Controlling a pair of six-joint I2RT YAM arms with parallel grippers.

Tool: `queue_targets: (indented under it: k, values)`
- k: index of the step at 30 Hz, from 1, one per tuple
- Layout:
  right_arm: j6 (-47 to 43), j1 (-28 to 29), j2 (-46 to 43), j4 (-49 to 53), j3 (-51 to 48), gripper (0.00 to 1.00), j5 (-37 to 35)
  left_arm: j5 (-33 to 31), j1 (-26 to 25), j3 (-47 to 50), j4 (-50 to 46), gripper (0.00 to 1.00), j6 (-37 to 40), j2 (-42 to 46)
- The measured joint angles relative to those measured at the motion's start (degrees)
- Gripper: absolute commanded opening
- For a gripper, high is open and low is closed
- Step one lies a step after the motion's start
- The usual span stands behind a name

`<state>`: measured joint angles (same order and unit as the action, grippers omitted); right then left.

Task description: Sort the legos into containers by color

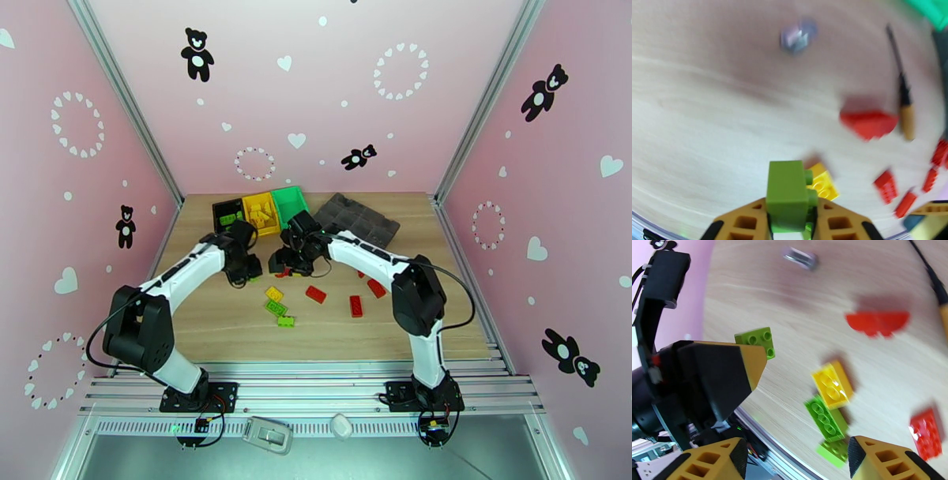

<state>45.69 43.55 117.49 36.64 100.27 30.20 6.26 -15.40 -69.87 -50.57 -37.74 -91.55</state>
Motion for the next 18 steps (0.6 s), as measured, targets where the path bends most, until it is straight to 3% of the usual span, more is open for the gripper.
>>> queue_targets:
  k: [7,14,18]
  values:
    - [1.6,-3.6,1.4,-2.5,3.0,0.71,2.7,2.6,9.1,-9.7,-0.7,0.26,0.2,-3.0]
    - [2.1,-7.5,1.9,-2.5,3.7,0.71,3.8,2.3,15.7,-26.7,-1.8,0.27,1.1,-15.5]
    - [1.9,-8.2,2.2,-1.7,4.8,0.71,3.8,2.2,17.8,-37.8,-3.5,0.38,2.1,-24.4]
